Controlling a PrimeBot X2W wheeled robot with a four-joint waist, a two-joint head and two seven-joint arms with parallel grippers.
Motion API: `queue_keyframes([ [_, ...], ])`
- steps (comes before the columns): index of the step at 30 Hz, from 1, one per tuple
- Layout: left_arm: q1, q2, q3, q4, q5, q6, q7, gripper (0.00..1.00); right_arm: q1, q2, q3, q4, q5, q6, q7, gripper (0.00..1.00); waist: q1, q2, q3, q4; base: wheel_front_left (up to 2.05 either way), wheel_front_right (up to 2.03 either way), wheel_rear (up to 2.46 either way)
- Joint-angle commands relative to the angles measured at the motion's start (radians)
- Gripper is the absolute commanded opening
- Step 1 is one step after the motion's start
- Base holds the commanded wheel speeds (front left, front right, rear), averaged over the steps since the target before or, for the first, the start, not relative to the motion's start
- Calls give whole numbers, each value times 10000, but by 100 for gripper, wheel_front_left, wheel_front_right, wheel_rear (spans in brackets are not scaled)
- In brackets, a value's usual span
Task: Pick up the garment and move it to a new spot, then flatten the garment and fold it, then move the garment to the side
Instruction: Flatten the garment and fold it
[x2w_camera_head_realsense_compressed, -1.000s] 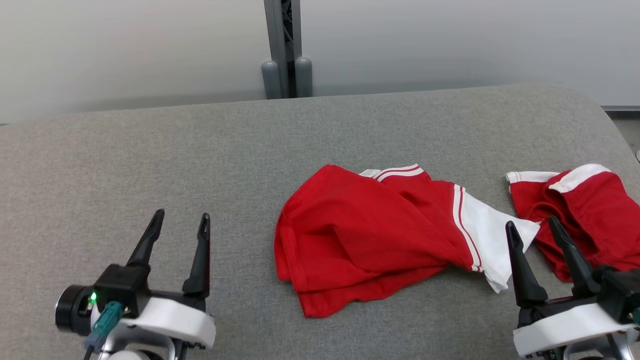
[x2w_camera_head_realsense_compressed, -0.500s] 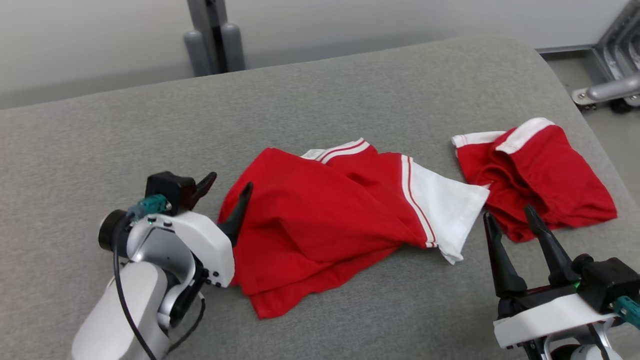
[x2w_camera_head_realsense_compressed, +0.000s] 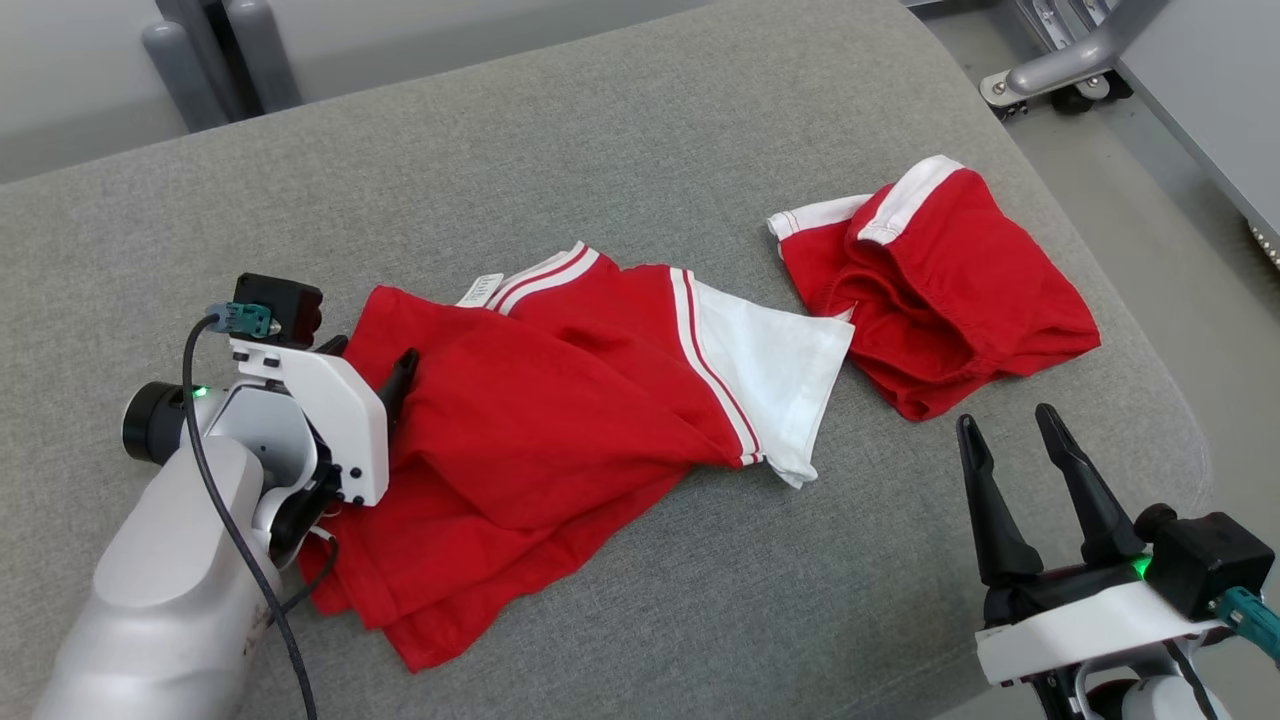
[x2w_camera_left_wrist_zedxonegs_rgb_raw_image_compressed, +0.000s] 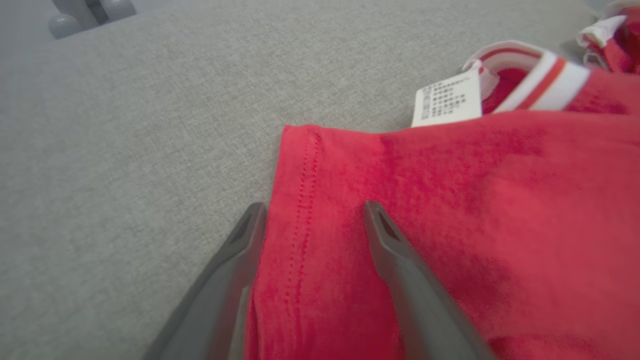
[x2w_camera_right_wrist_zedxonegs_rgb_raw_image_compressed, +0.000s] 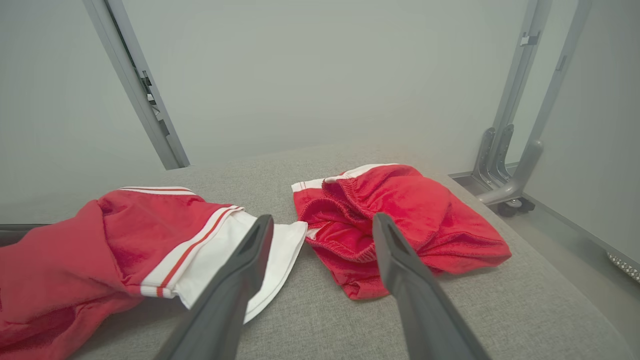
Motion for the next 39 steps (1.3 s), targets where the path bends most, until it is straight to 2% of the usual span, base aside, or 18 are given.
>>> queue_keyframes([
  [1, -251, 6, -7, 164, -42, -43, 9, 100, -135, -53, -41, 37, 27, 3, -99, 100, 0, -1, 18, -32, 0, 0, 0],
  [2, -321, -28, -42, 377, -73, -54, 78, 73, -145, -53, -52, 49, 18, 3, -98, 100, 0, -1, 19, -25, 0, 0, 0],
  [3, -391, -68, -77, 526, -94, -83, 38, 7, -154, -53, -71, 66, 7, 3, -104, 100, 0, -1, 18, -15, 0, 0, 0],
  [4, -481, -73, -141, 645, -62, -109, -7, 0, -174, -53, -81, 76, -4, 3, -107, 100, 0, -1, 27, 0, 0, 0, 0],
  [9, -855, -67, -236, 669, 160, -124, -862, 0, -153, -55, -277, 72, 12, 3, -163, 100, 0, -1, 34, 273, 0, 0, 0],
  [13, -1146, 178, -100, 301, 281, -24, -1581, 0, -140, -57, -432, 144, 27, 3, -131, 100, 0, -1, -19, 626, 0, 0, 0],
  [24, -1483, 1214, 298, -2136, 469, 56, -2688, 0, -262, -58, -595, 224, 55, 3, 9, 100, 0, -1, -253, 1644, 0, 0, 0],
  [30, 326, 1691, 715, -4470, -138, 335, -2734, 0, -89, -55, -808, 56, -5, 3, 122, 100, 0, -1, -325, 2241, 0, 0, 0],
  [35, 2929, 1820, 957, -6274, -492, 1184, -2774, 0, -15, -64, -693, -16, -72, 3, 293, 100, 0, -1, -355, 2682, 0, 0, 0],
  [39, 4650, 1611, 1014, -7179, -846, 1796, -2794, 0, -48, -54, -732, -108, -141, 3, 431, 100, 0, -1, -331, 3058, 0, 0, 0],
])
